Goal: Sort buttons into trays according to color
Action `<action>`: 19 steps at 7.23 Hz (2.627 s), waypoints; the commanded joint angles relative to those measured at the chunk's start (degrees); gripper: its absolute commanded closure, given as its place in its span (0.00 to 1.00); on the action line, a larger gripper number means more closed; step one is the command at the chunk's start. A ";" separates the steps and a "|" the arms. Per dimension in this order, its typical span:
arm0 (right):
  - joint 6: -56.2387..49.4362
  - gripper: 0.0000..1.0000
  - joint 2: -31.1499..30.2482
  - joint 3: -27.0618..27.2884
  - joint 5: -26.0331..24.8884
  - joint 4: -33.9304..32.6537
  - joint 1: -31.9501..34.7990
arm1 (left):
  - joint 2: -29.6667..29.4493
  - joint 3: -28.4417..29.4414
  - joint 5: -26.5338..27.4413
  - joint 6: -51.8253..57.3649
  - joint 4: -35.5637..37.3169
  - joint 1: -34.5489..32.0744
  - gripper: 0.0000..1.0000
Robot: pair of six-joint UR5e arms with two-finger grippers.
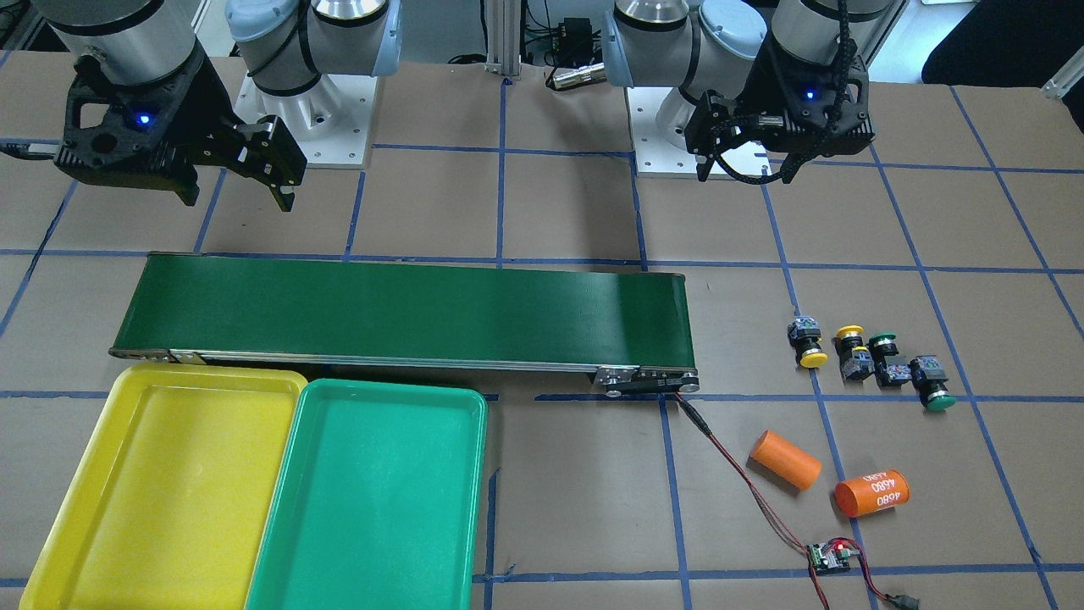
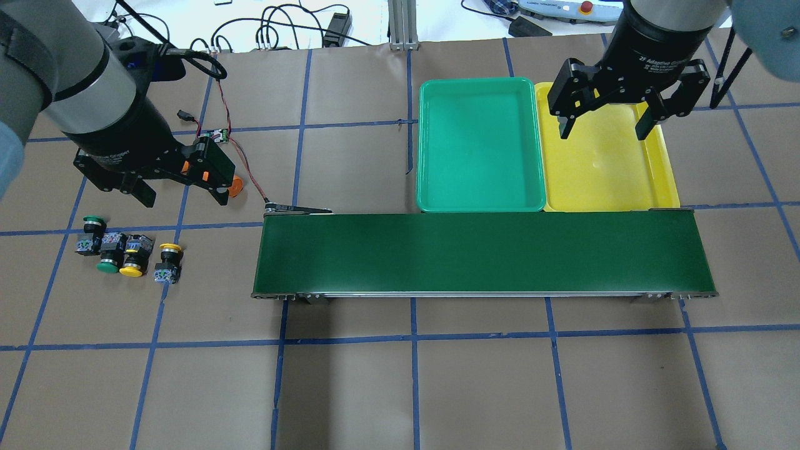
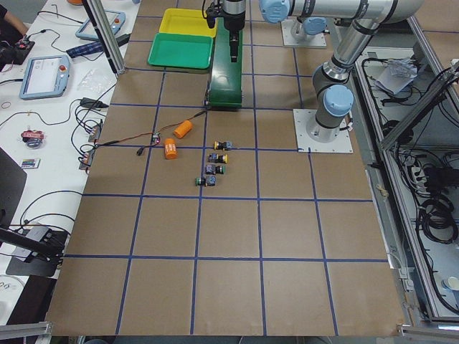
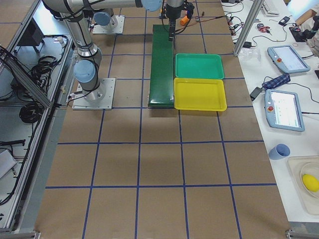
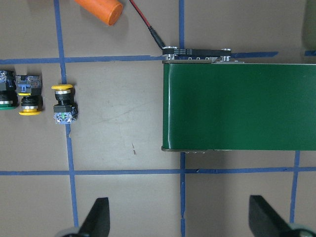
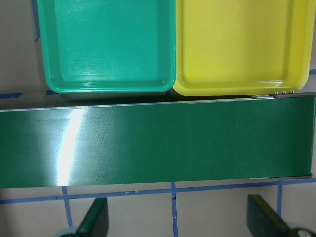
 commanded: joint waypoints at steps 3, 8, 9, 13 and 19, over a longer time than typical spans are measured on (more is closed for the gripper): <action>0.00 0.00 0.00 0.00 0.06 0.00 0.00 | -0.38 0.04 -0.22 -0.04 0.44 0.46 0.00; 0.00 0.00 0.00 0.00 0.06 0.00 0.00 | -0.64 0.12 0.39 0.04 0.45 0.55 0.00; 0.00 0.00 0.00 0.00 0.06 0.00 0.00 | -0.64 0.04 0.05 -0.04 0.45 0.46 0.00; 0.00 0.00 0.00 0.00 -0.03 0.00 0.00 | -2.04 -0.05 -0.04 0.30 2.72 6.94 0.00; -0.09 0.00 0.00 0.00 -0.03 0.00 0.00 | -17.48 1.62 0.49 12.96 22.47 17.77 0.00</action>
